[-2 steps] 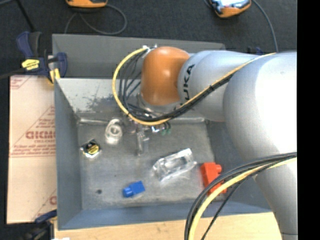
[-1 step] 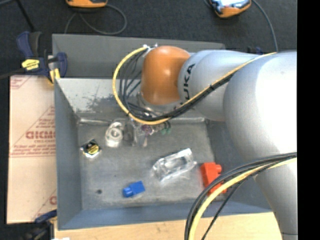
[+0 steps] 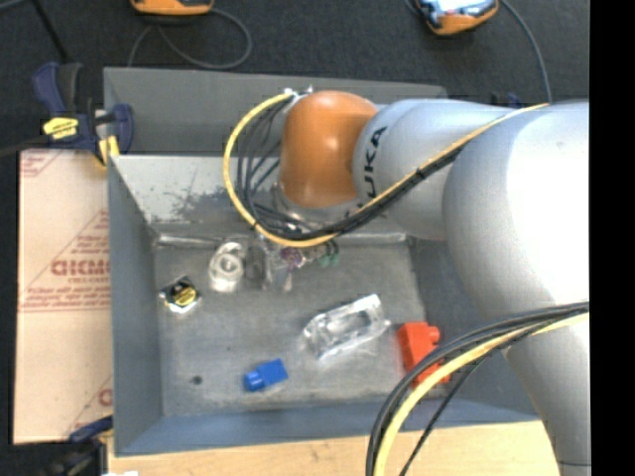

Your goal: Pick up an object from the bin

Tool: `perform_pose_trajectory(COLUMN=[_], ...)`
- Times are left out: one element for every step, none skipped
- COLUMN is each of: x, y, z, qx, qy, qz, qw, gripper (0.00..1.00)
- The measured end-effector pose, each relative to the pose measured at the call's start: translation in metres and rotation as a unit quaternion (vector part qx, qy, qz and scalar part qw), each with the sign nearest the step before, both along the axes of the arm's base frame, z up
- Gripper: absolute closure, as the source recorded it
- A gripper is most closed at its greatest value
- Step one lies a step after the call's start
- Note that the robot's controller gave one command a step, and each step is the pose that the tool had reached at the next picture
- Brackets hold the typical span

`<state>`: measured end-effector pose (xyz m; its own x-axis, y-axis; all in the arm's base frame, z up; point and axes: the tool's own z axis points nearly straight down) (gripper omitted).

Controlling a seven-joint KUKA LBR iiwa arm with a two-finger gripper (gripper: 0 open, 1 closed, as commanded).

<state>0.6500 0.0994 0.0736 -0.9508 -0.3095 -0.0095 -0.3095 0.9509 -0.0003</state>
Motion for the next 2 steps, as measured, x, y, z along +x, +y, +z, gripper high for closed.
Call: perform_pose_trajectory(x=[0.0,0.0], y=[0.0,0.0], z=[0.0,0.0], qx=[0.0,0.0], qy=[0.0,0.0001], qz=[0.0,-0.001], qw=[1.0,1.0], gripper=[1.0,1.0])
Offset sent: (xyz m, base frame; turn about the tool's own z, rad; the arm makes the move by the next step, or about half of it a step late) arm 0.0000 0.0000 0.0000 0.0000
